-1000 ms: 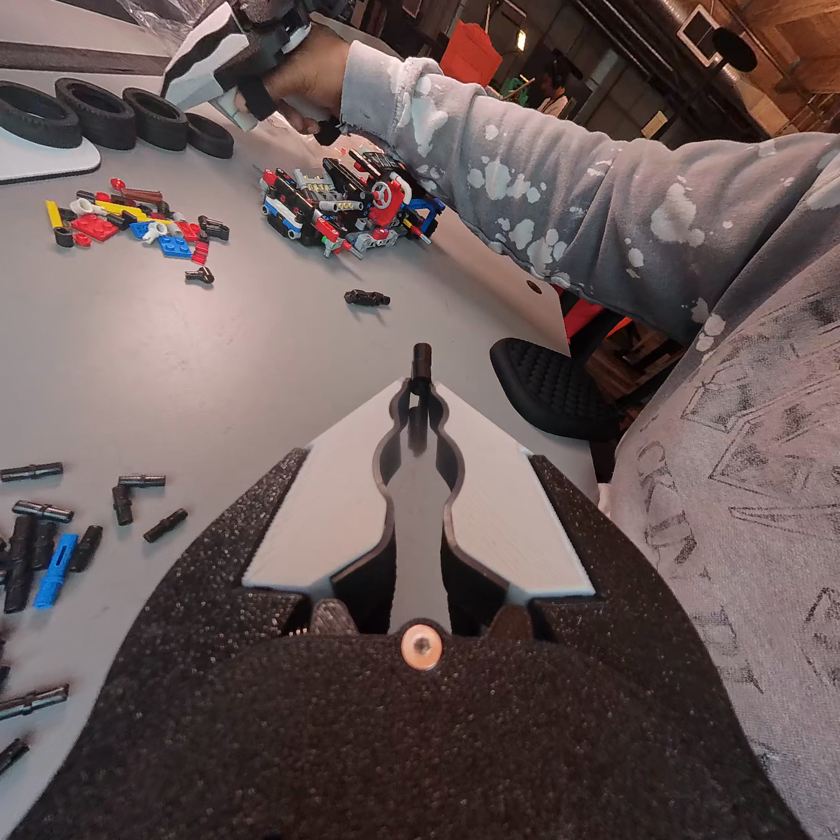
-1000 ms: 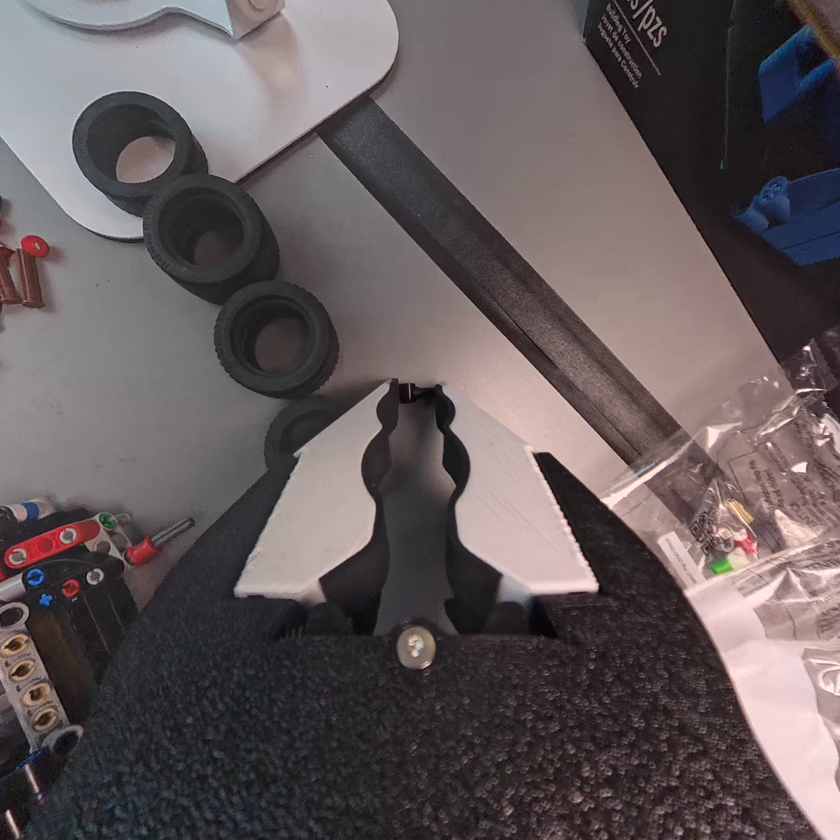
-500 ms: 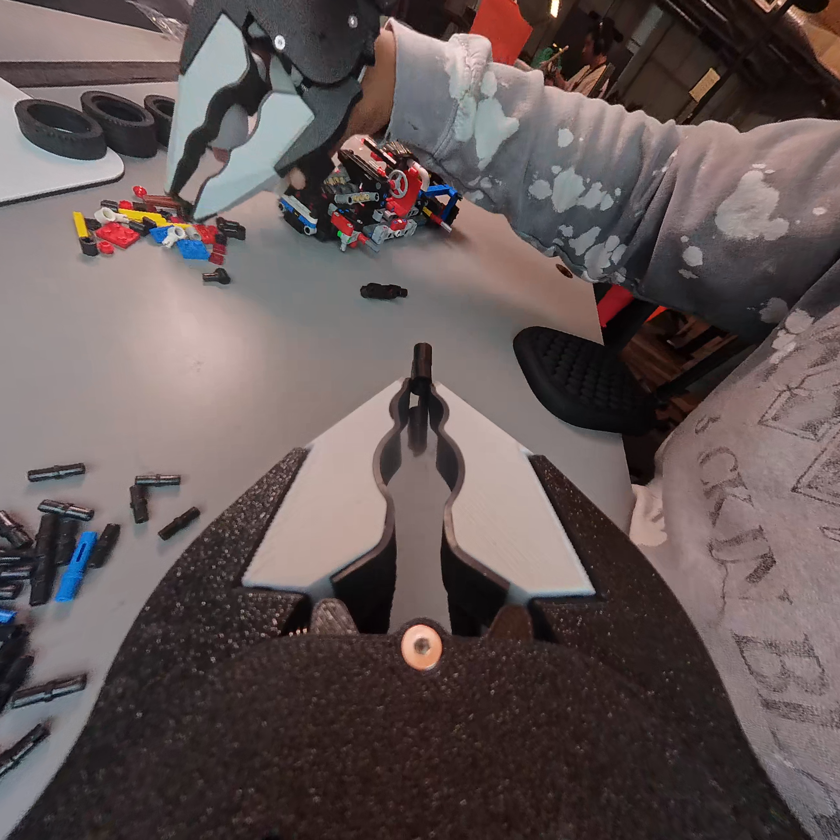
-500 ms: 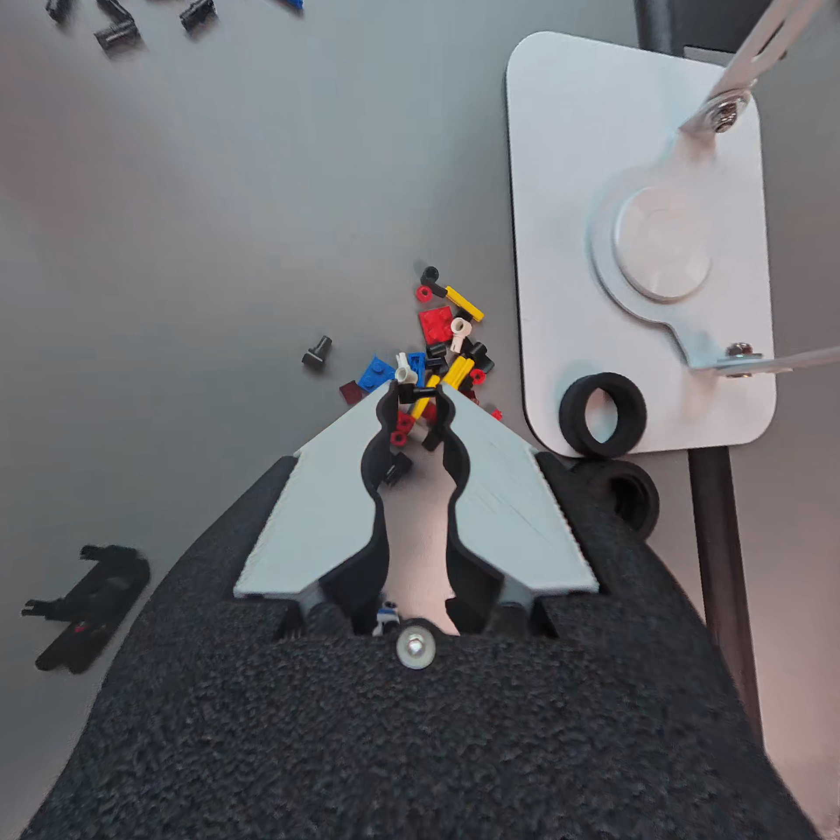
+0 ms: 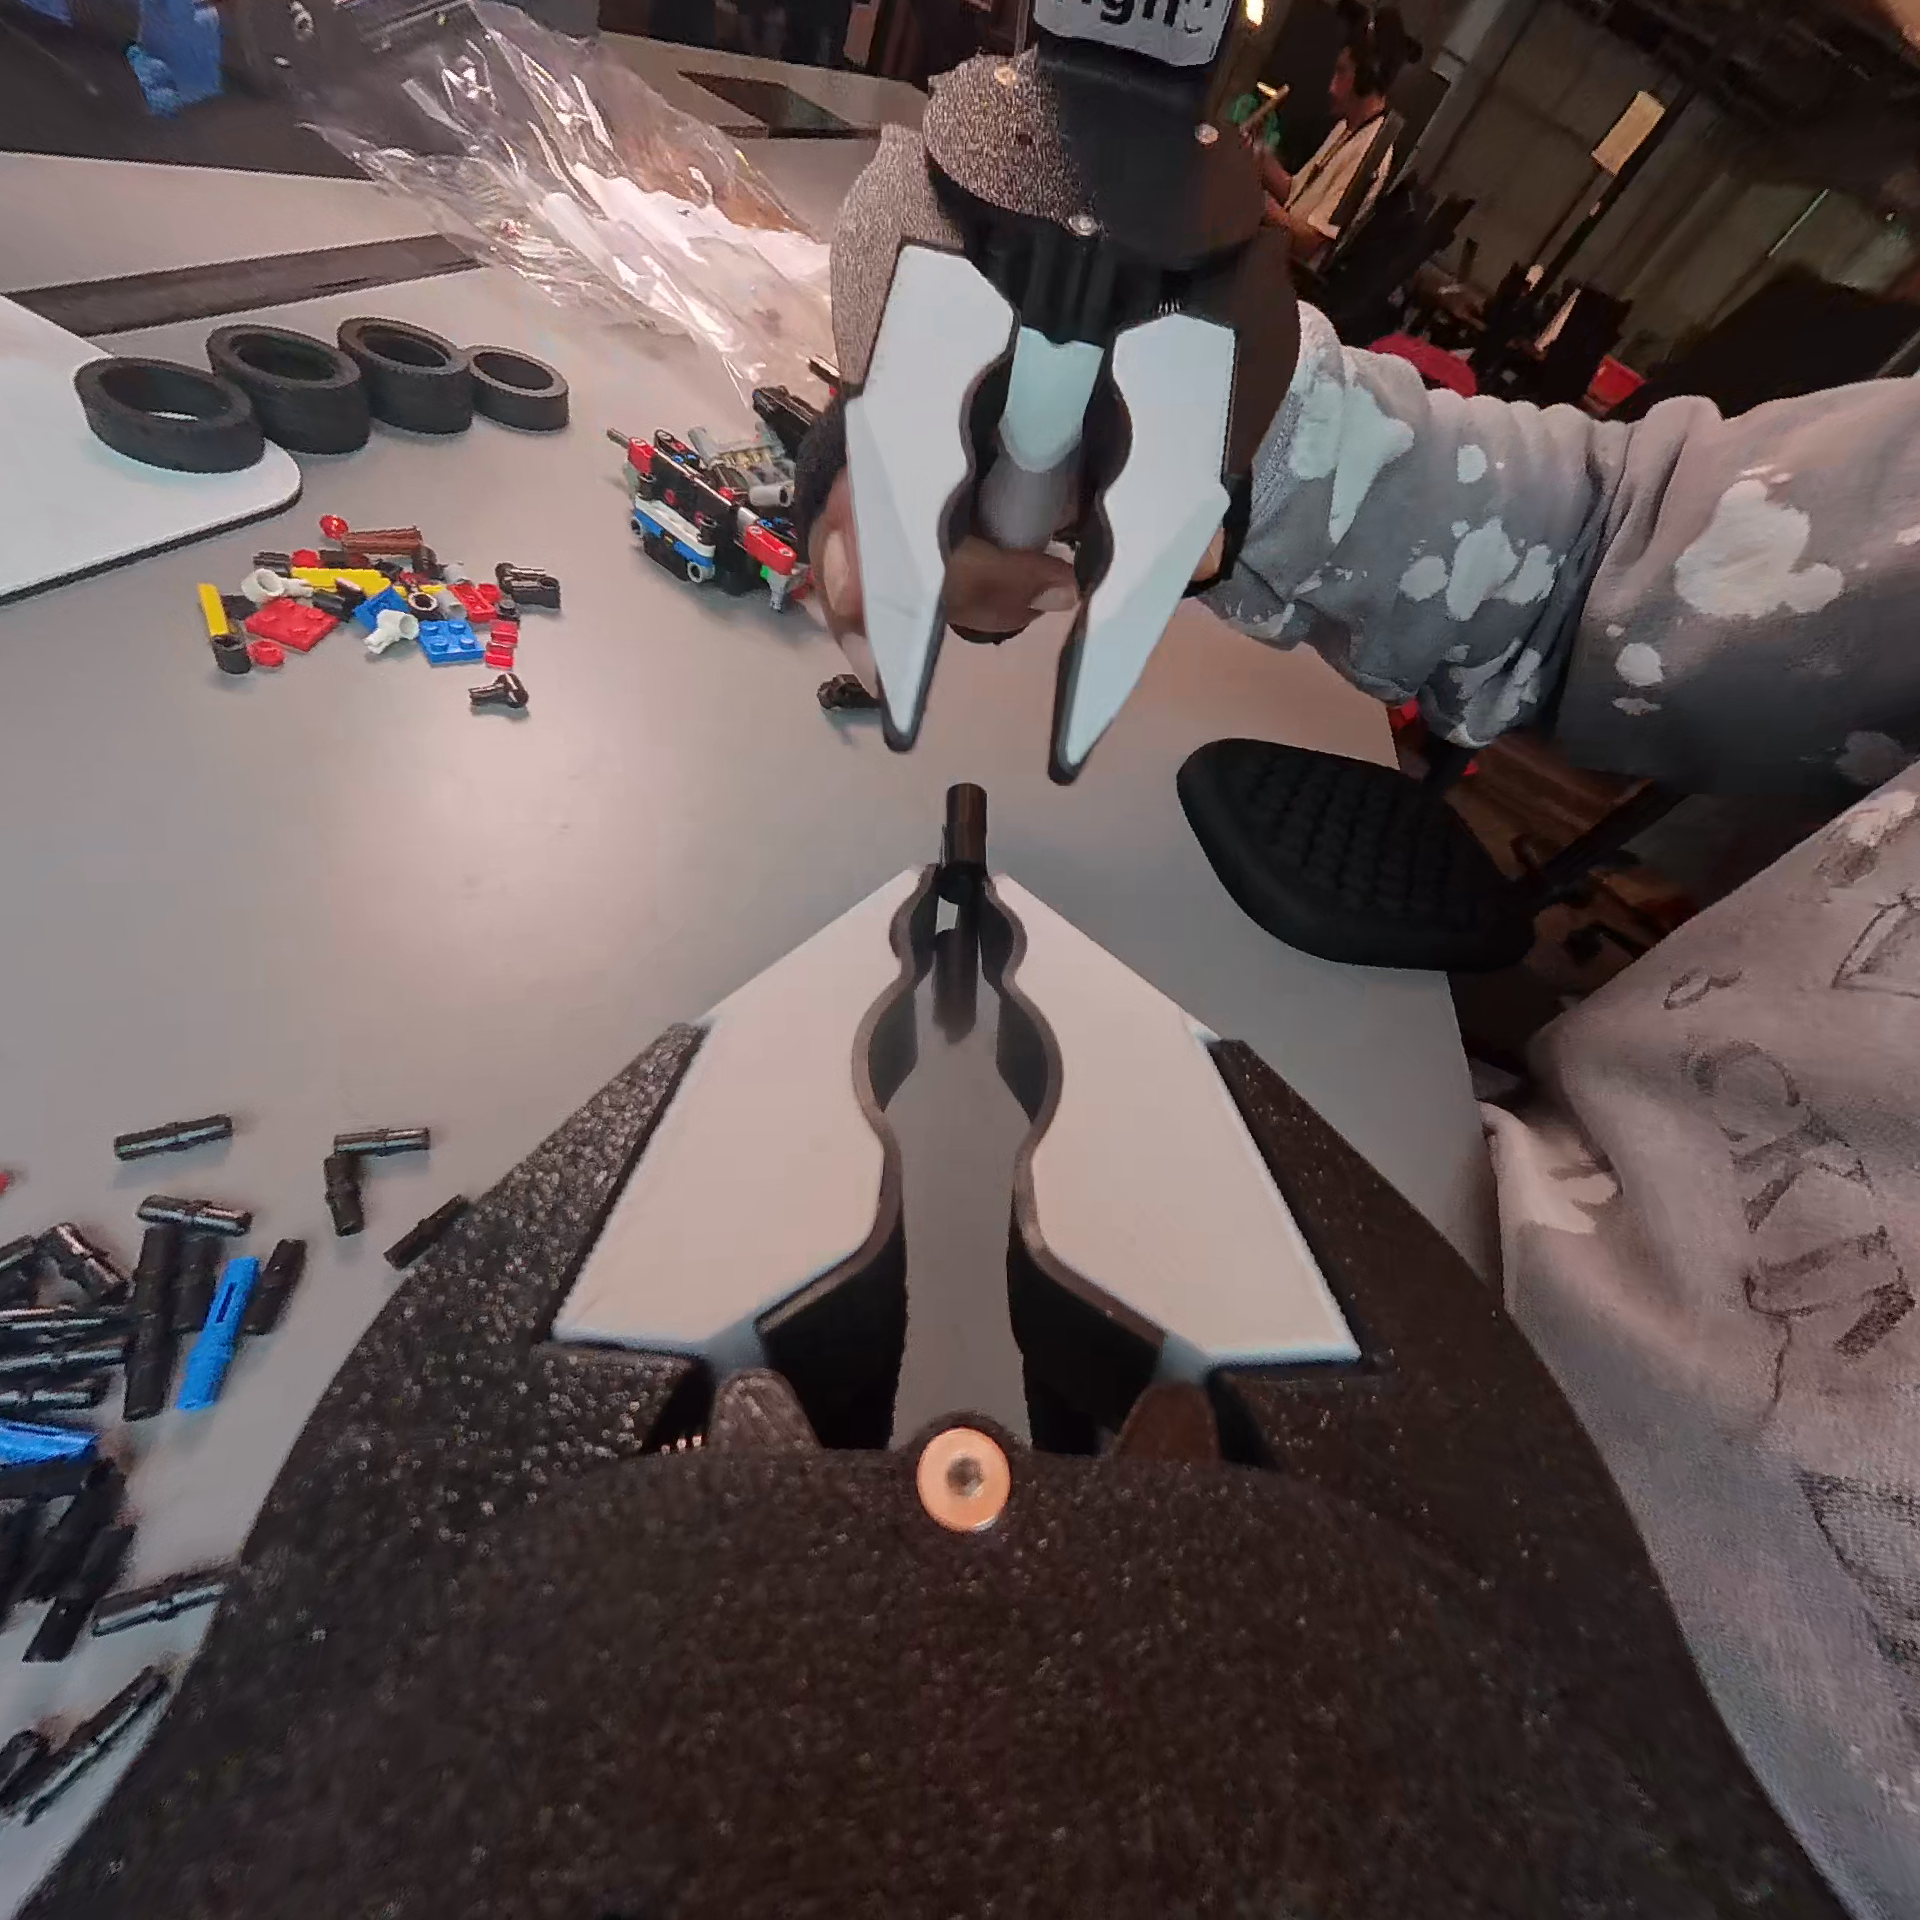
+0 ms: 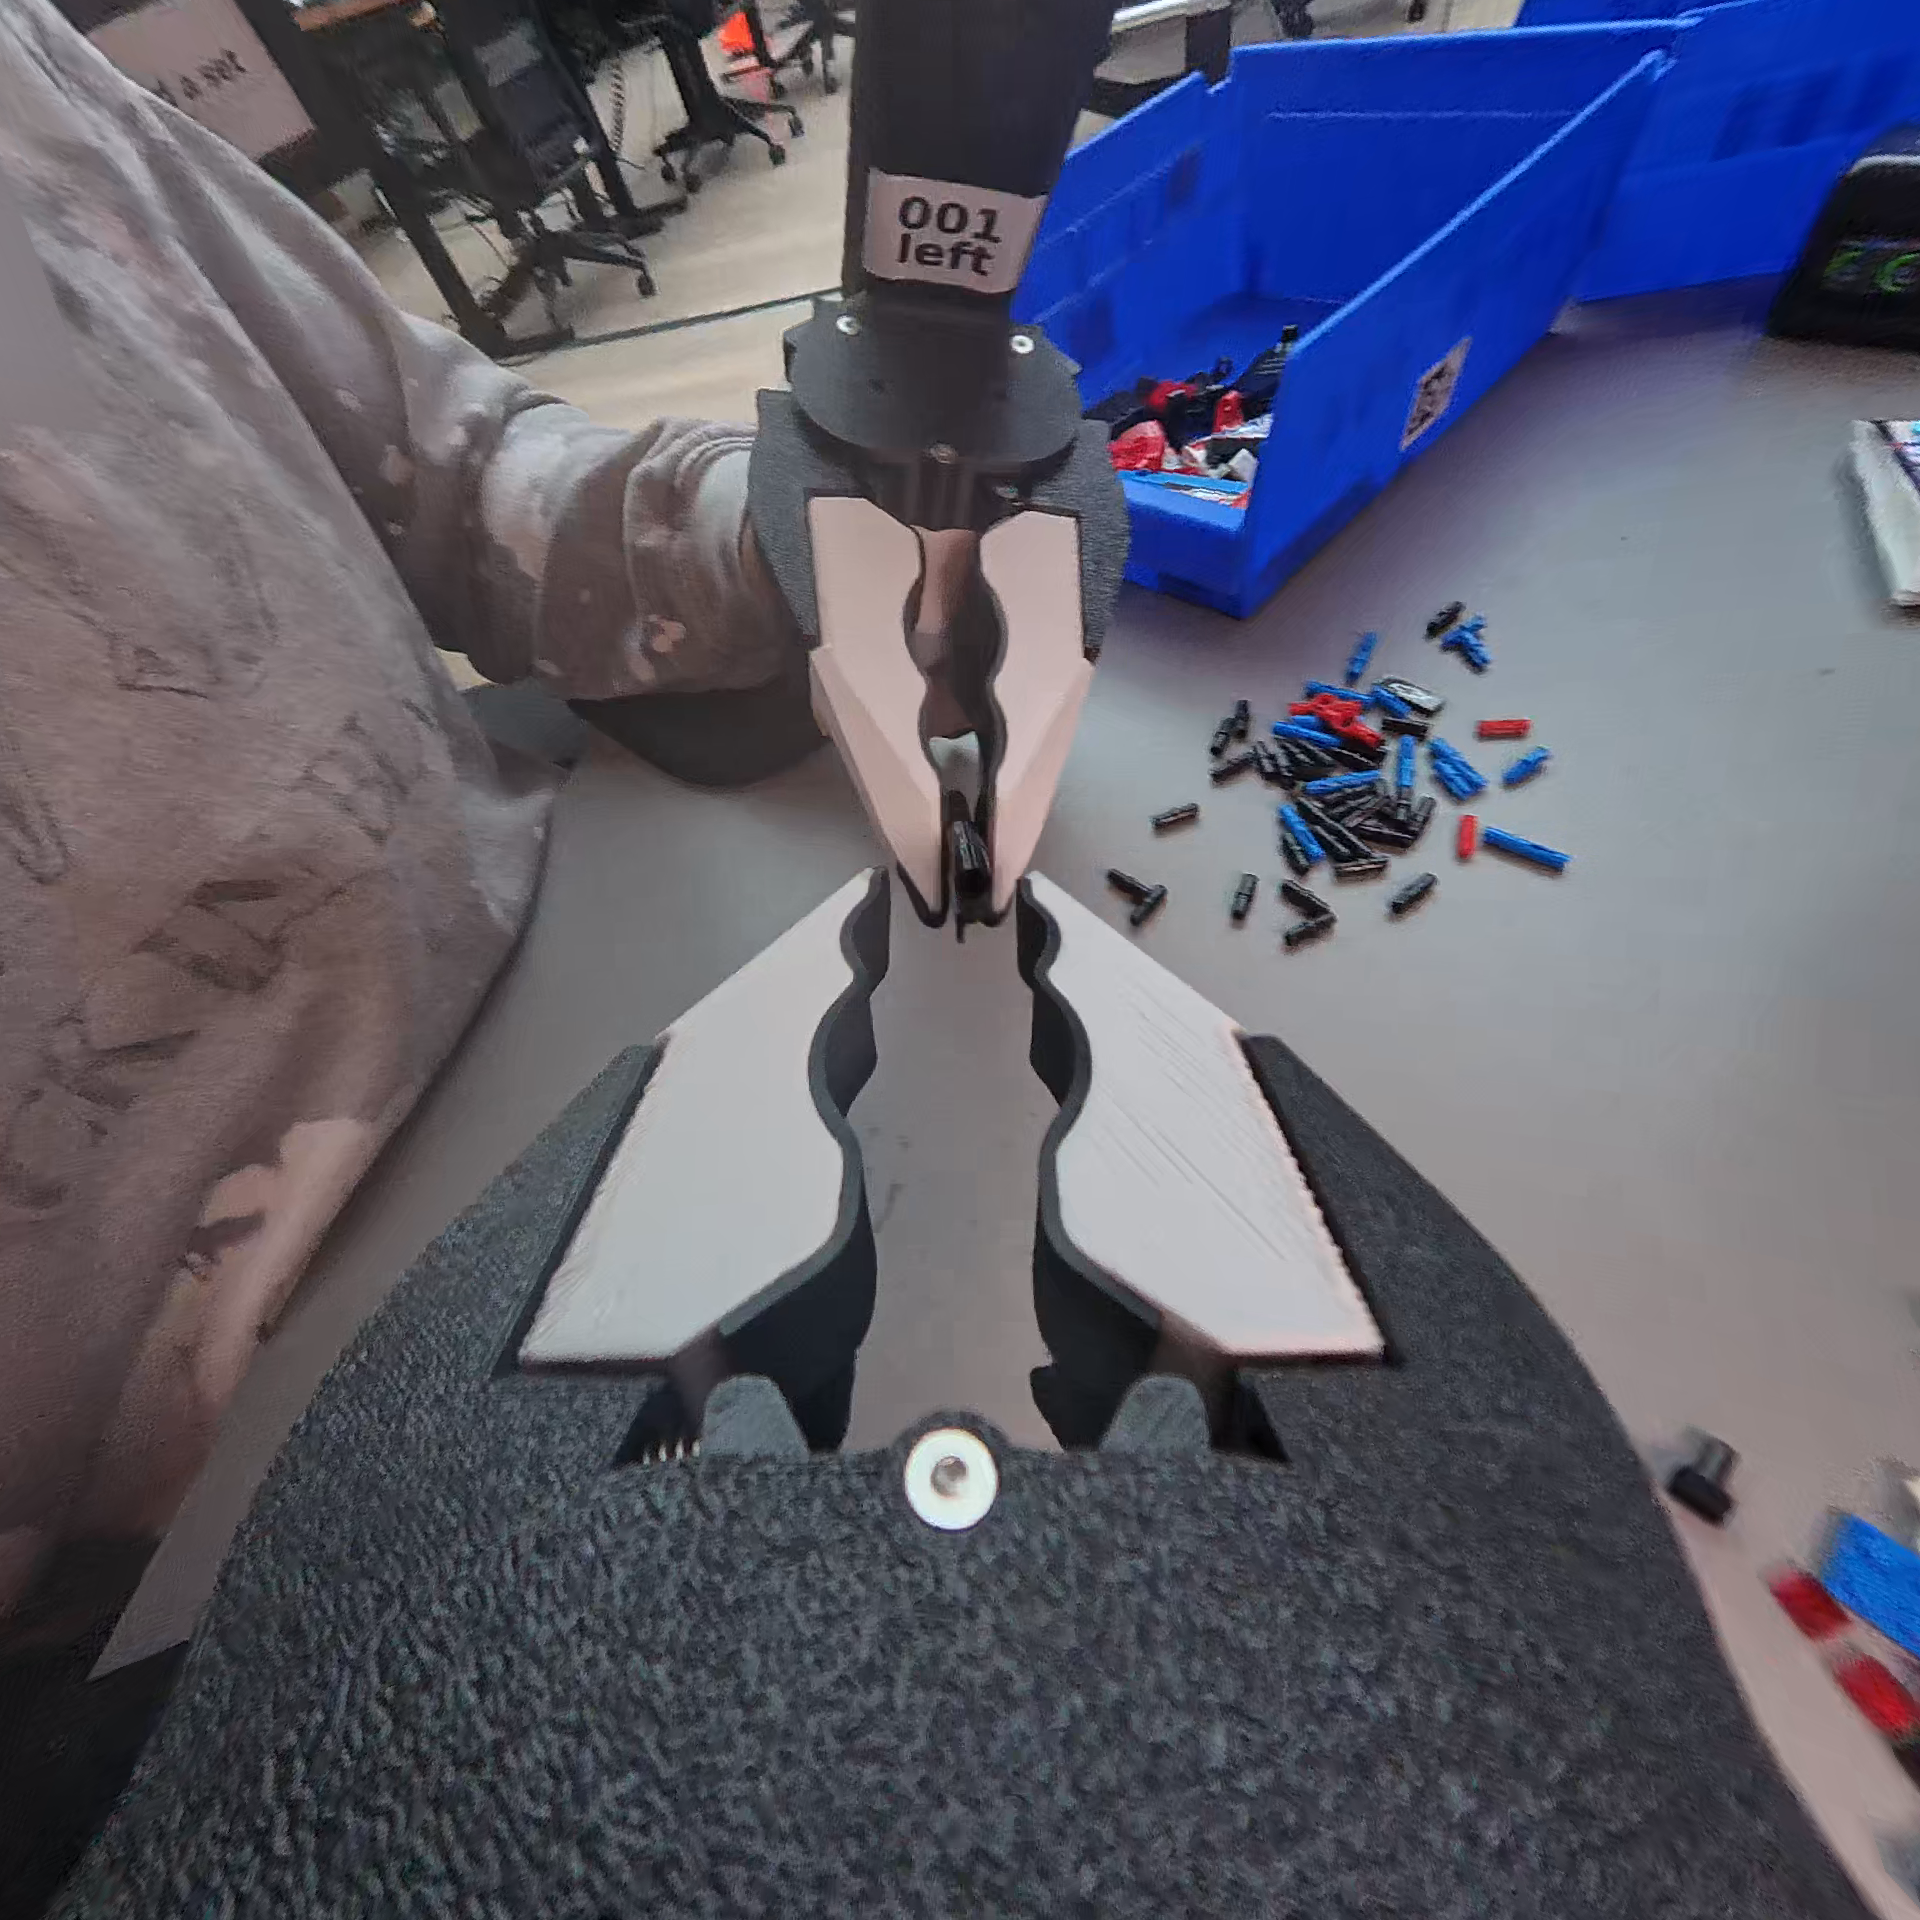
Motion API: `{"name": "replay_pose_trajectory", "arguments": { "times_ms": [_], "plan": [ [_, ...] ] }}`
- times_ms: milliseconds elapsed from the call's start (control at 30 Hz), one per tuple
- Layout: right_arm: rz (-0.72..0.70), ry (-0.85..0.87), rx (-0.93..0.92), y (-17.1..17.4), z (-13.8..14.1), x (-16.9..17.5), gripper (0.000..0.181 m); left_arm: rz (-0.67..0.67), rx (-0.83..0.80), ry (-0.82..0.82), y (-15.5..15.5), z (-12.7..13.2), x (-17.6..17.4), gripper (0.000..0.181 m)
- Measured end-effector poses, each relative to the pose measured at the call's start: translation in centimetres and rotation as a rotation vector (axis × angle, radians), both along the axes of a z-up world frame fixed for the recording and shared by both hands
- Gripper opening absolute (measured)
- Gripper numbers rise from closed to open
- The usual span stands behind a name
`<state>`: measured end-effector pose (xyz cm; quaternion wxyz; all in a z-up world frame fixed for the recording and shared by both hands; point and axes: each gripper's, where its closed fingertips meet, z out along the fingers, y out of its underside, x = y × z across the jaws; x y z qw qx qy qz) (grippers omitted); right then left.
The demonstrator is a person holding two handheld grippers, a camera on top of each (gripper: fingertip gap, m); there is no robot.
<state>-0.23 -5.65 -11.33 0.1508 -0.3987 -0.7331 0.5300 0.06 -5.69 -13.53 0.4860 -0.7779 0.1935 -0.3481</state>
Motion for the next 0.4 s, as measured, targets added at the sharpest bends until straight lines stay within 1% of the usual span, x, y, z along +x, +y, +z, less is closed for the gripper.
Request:
{"name": "replay_pose_trajectory", "arguments": {
  "times_ms": [67,167,267,400],
  "plan": [
    [0.012,0.001,-0.011,-1.2,-0.2,0.2,0.021,-0.024,0.009,0.040,-0.3,-0.2,0.6,0.005],
    [0.009,-0.006,0.014,-1.5,-0.6,0.3,0.009,-0.051,0.019,0.075,-0.7,-0.4,1.4,0.005],
    [0.013,-0.030,0.053,-1.6,-1.2,0.6,0.008,-0.059,0.026,0.084,-0.9,-0.2,1.6,0.005],
    [0.024,0.008,0.022,-2.2,-0.5,0.9,0.007,-0.093,0.038,0.074,-1.5,0.4,1.9,0.005]
  ]
}}
